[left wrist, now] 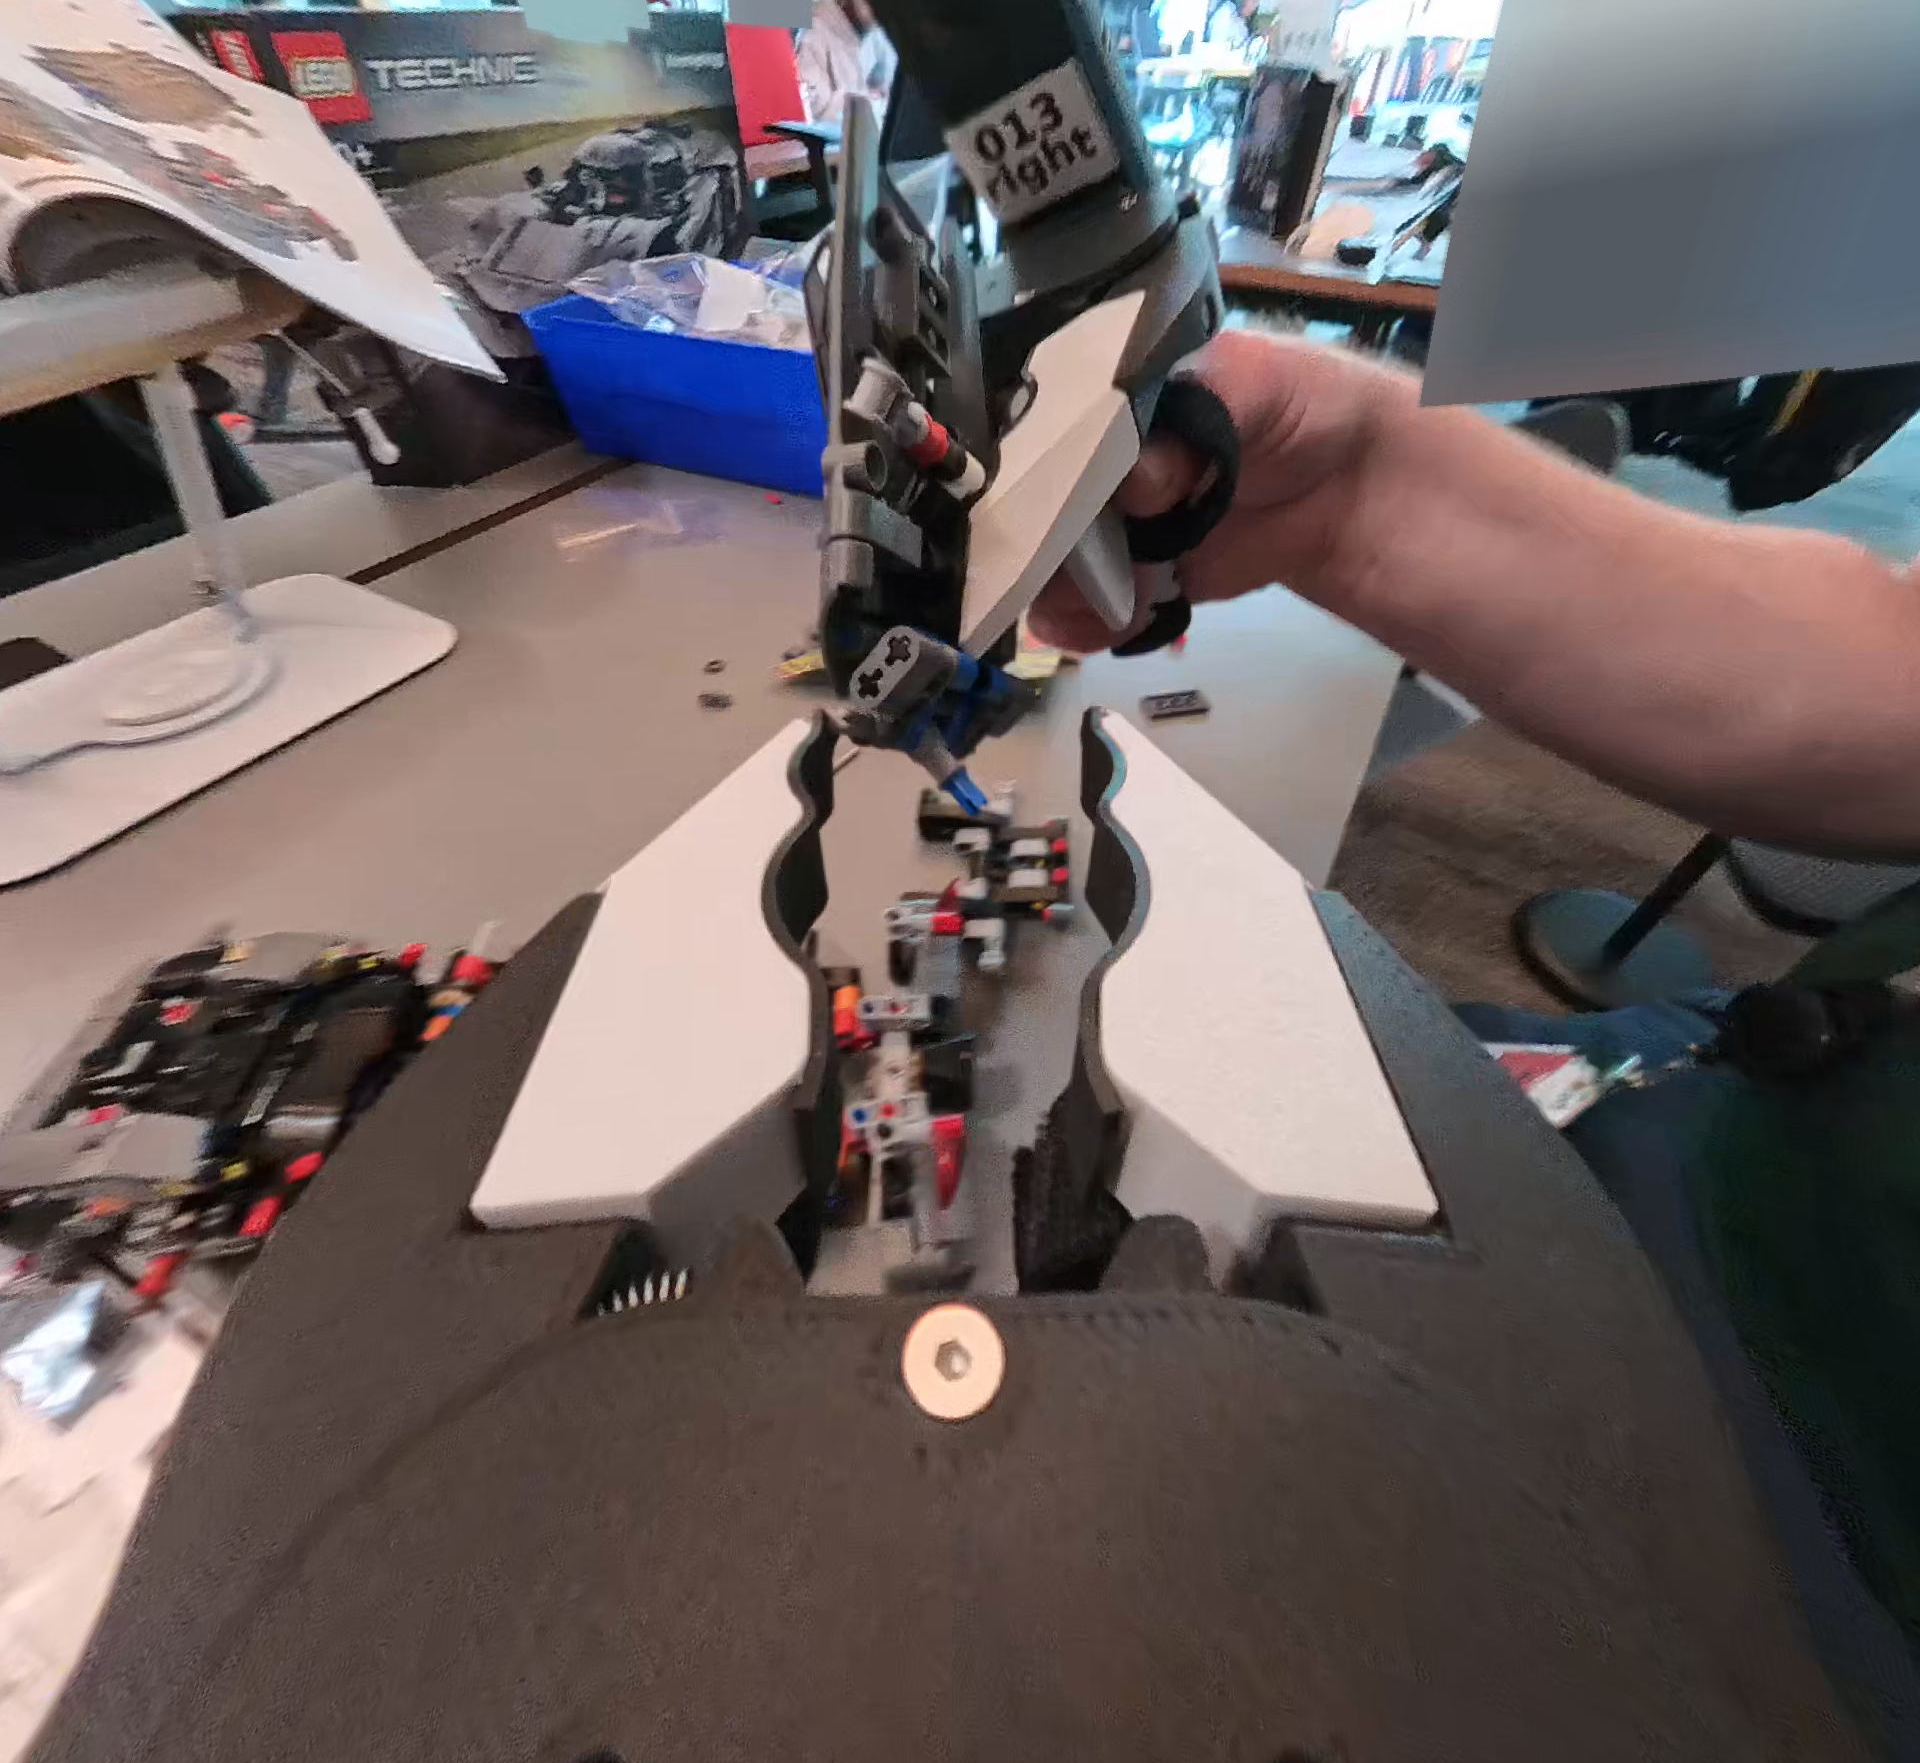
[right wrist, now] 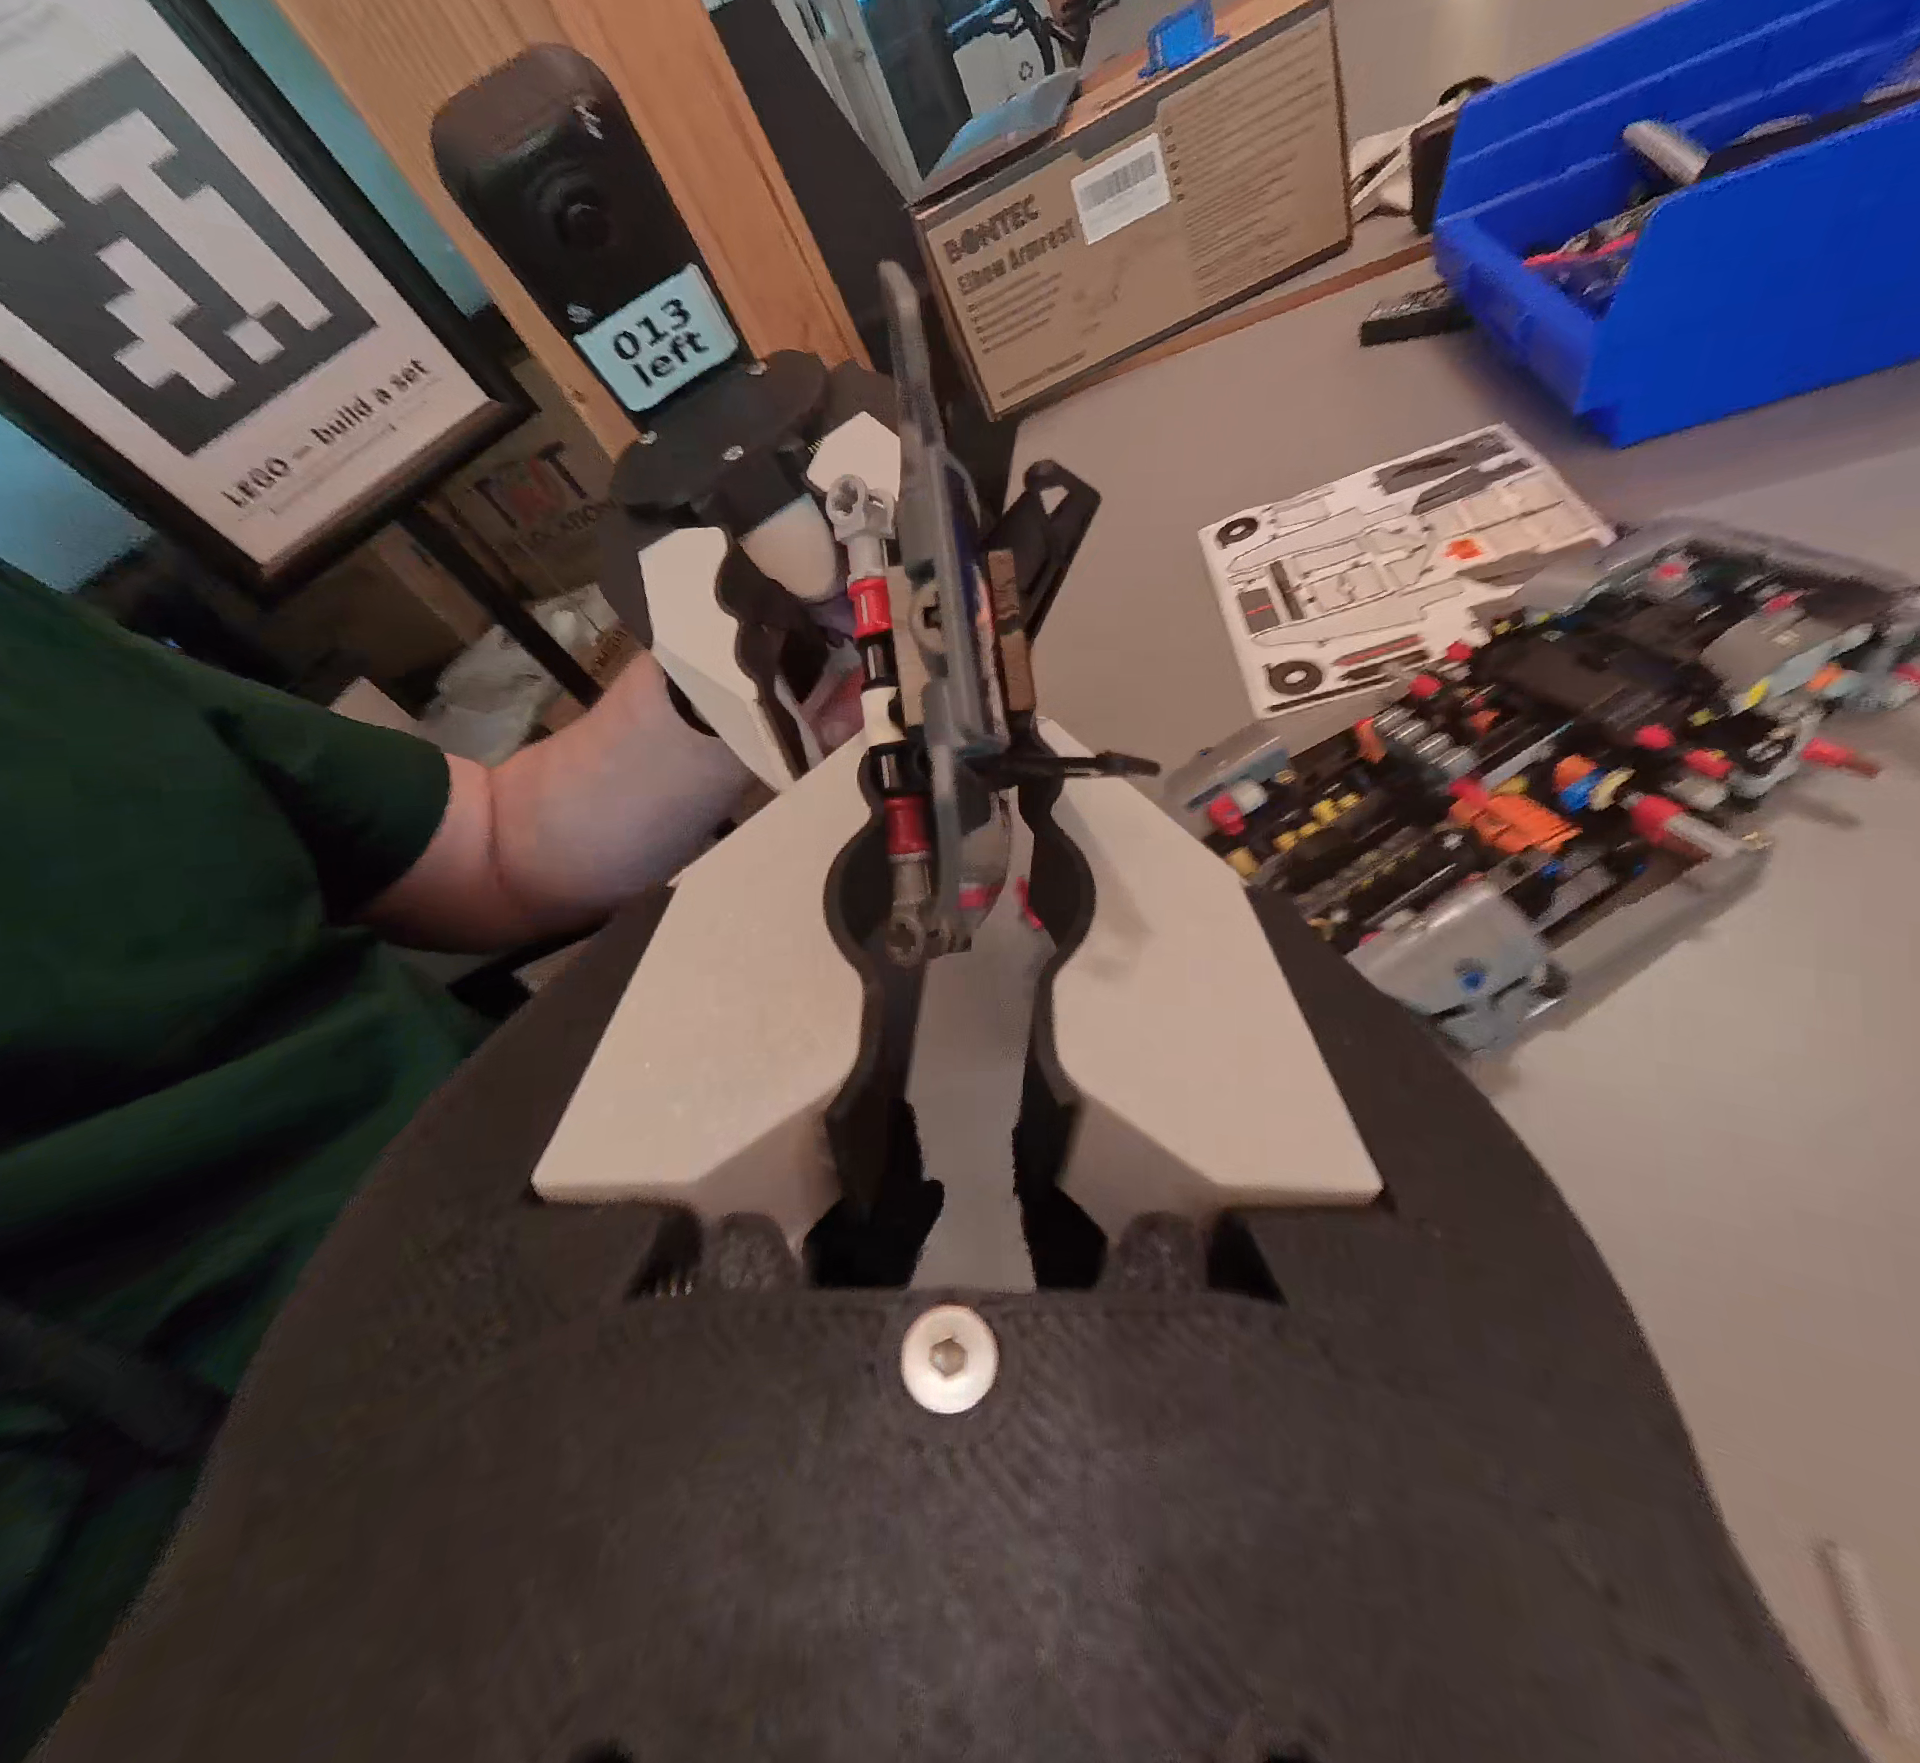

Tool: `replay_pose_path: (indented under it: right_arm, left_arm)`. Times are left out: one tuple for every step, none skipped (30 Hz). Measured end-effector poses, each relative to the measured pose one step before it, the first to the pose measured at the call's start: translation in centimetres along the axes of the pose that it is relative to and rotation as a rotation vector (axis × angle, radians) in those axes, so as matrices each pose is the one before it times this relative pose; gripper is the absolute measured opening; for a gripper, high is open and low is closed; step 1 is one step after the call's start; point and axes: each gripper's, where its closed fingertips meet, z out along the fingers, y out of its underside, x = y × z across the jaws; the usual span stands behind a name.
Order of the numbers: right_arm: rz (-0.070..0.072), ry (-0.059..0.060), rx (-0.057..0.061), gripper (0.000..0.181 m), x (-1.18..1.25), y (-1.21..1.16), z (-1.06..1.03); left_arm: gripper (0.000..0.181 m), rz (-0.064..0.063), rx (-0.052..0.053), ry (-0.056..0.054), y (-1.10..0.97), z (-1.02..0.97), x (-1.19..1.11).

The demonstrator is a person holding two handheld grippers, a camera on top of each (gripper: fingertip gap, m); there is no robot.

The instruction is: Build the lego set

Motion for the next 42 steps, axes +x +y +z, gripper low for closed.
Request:
replay_pose_path:
  right_arm:
    - [0.027, -0.0132, 0.0033, 0.019, -0.661, 0.497, -0.129]
    - [0.0226, -0.0108, 0.0025, 0.019, -0.589, 0.6, -0.137]
    - [0.0257, -0.002, 0.0026, 0.019, -0.41, 0.673, -0.179]
    - [0.0292, -0.0019, 0.0035, 0.019, -0.358, 0.689, -0.217]
    - [0.0269, -0.0097, 0.0098, 0.019, -0.449, 0.612, -0.278]
    - [0.0213, -0.0029, 0.0152, 0.02, -0.349, 0.533, -0.301]
    - [0.0212, 0.0071, 0.0116, 0.02, -0.165, 0.571, -0.306]
    - [0.018, 0.0102, 0.011, 0.02, -0.083, 0.574, -0.299]
    - [0.0149, 0.0092, 0.013, 0.02, -0.03, 0.53, -0.324]
    - [0.0139, 0.0101, 0.0174, 0.02, 0.023, 0.457, -0.344]
    - [0.0122, 0.0114, 0.0167, 0.02, 0.08, 0.407, -0.324]
    - [0.0092, 0.008, 0.0174, 0.021, 0.05, 0.373, -0.312]
    - [0.0105, 0.0131, 0.02, 0.023, 0.168, 0.301, -0.352]
    - [0.0097, 0.0212, 0.0175, 0.026, 0.322, 0.287, -0.399]
    - [0.01, 0.019, 0.0064, 0.028, 0.35, 0.396, -0.383]
    - [0.0117, 0.0111, 0.0032, 0.028, 0.256, 0.396, -0.382]
    - [0.0106, 0.0156, 0.0092, 0.029, 0.293, 0.281, -0.368]
    - [0.0072, 0.0199, 0.0026, 0.03, 0.326, 0.36, -0.286]
    - [0.0041, 0.0194, -0.0012, 0.031, 0.304, 0.403, -0.271]
    - [0.007, 0.0219, 0.0019, 0.033, 0.384, 0.351, -0.244]
    - [0.0122, 0.0186, -0.0018, 0.035, 0.381, 0.33, -0.214]
    - [0.0122, 0.0136, -0.001, 0.037, 0.316, 0.272, -0.234]
    - [0.0139, 0.0207, 0.004, 0.041, 0.439, 0.175, -0.313]
    - [0.0151, 0.021, 0.0025, 0.044, 0.48, 0.185, -0.36]
    - [0.0125, 0.0146, -0.0017, 0.043, 0.379, 0.244, -0.376]
    - [-0.0021, 0.029, -0.0093, 0.041, 0.547, 0.363, -0.366]
    - [-0.014, 0.0528, -0.0119, 0.041, 0.818, 0.391, -0.337]
    - [-0.0096, 0.0472, -0.0098, 0.041, 0.693, 0.34, -0.26]
    - [-0.0063, 0.0377, -0.0039, 0.042, 0.522, 0.203, -0.257]
    - [-0.0174, 0.0519, 0.0176, 0.041, 0.647, -0.131, -0.396]
    - [-0.0253, 0.0587, 0.0192, 0.039, 0.722, -0.212, -0.444]
    - [-0.0219, 0.0483, 0.008, 0.039, 0.657, -0.146, -0.363]
    - [-0.0316, 0.0505, 0.018, 0.038, 0.636, -0.407, -0.353]
    - [-0.0506, 0.0515, 0.013, 0.037, 0.53, -0.447, -0.235]
    - [-0.0534, 0.0379, -0.0145, 0.037, 0.247, -0.253, -0.006]
    - [-0.0605, 0.0324, -0.0288, 0.039, 0.047, -0.26, 0.187]
    - [-0.0636, 0.0242, -0.0235, 0.041, -0.122, -0.448, 0.316]
    - [-0.0482, 0.007, -0.0283, 0.043, -0.269, -0.386, 0.486]
    - [-0.0277, -0.0158, -0.0457, 0.046, -0.436, -0.064, 0.723]
    - [-0.013, -0.0198, -0.0465, 0.051, -0.318, 0.061, 0.881]
    - [-0.0069, -0.0115, -0.0381, 0.054, -0.041, 0.073, 0.884]
    - [-0.004, 0.0017, -0.0244, 0.052, 0.284, -0.044, 0.667]
  left_arm:
    - [0.043, -0.0238, 0.0161, 0.0177, -0.002, 0.233, 0.62]
    - [0.039, -0.0317, 0.0165, 0.0209, 0.002, 0.244, 0.578]
    - [0.032, -0.0367, 0.0223, 0.0209, -0.043, 0.232, 0.532]
    - [0.029, -0.0379, 0.02, 0.0199, 0.057, 0.24, 0.503]
    - [0.025, -0.0285, 0.0154, 0.0246, 0.224, 0.218, 0.572]
    - [0.023, -0.0279, 0.0181, 0.0207, 0.206, 0.253, 0.542]
    - [0.023, -0.0284, 0.0066, 0.0103, 0.426, 0.322, 0.394]
    - [0.023, -0.0257, 0.0047, 0.0063, 0.451, 0.332, 0.33]
    - [0.023, -0.0244, 0.0046, 0.009, 0.422, 0.328, 0.298]
    - [0.023, -0.0238, 0.0045, 0.0106, 0.4, 0.344, 0.249]
    - [0.023, -0.026, 0.002, 0.0071, 0.382, 0.327, 0.134]
    - [0.022, -0.027, 0.004, 0.0141, 0.326, 0.304, 0.184]
    - [0.022, -0.03, 0.0024, 0.0158, 0.302, 0.257, 0.16]
    - [0.023, -0.022, 0.0004, 0.0027, 0.274, 0.175, -0.037]
    - [0.022, -0.015, -0.0098, -0.0048, 0.366, 0.108, -0.154]
    - [0.022, -0.0075, -0.023, -0.0012, 0.491, 0.108, -0.076]
    - [0.022, -0.0092, -0.0254, -0.0052, 0.481, 0.128, -0.077]
    - [0.022, -0.0107, -0.0123, -0.002, 0.313, 0.106, -0.016]
    - [0.022, -0.017, -0.0167, 0.003, 0.407, 0.098, 0.015]
    - [0.022, -0.016, -0.0188, -0.0023, 0.52, 0.092, -0.092]
    - [0.022, -0.0253, -0.0241, 0.0015, 0.659, 0.101, -0.168]
    - [0.022, -0.0353, -0.0219, 0.0147, 0.656, 0.096, -0.07]
    - [0.022, -0.0271, -0.0007, 0.0041, 0.363, -0.004, -0.198]
    - [0.022, -0.0253, -0.0135, 0.0014, 0.504, -0.015, -0.197]
    - [0.022, -0.0171, -0.0302, -0.0025, 0.664, 0.022, -0.239]
    - [0.022, -0.0116, -0.0198, -0.0113, 0.434, 0.027, -0.341]
    - [0.022, -0.0179, -0.0237, -0.0104, 0.432, 0.076, -0.394]
    - [0.021, -0.0161, -0.0266, -0.0017, 0.42, 0.111, -0.316]
    - [0.022, -0.0122, -0.0218, -0.001, 0.31, 0.087, -0.313]
    - [0.022, -0.0164, -0.02, -0.0036, 0.223, 0.022, -0.353]
    - [0.021, -0.0146, -0.0241, -0.001, 0.244, 0.006, -0.319]
    - [0.022, -0.0104, -0.0185, -0.001, 0.148, -0.016, -0.26]
    - [0.021, -0.0059, 0.0003, -0.0118, -0.149, -0.087, -0.311]
    - [0.021, -0.0053, -0.0163, -0.011, 0.039, -0.041, -0.218]
    - [0.021, -0.0012, -0.0178, -0.0139, 0.087, -0.021, -0.206]
    - [0.021, -0.0028, -0.0107, -0.0125, 0.035, -0.033, -0.174]
    - [0.021, 0.0043, -0.0144, -0.0149, 0.067, -0.032, -0.228]
    - [0.022, 0.0057, -0.0158, -0.0114, 0.084, -0.043, -0.268]
    - [0.022, -0.005, -0.0022, -0.0033, -0.103, -0.107, -0.25]
    - [0.022, -0.0086, 0.005, -0.008, -0.202, -0.202, -0.355]
    - [0.022, -0.0017, -0.0072, -0.0063, -0.034, -0.218, -0.381]
    - [0.022, -0.0021, -0.0096, -0.0005, 0.065, -0.209, -0.372]
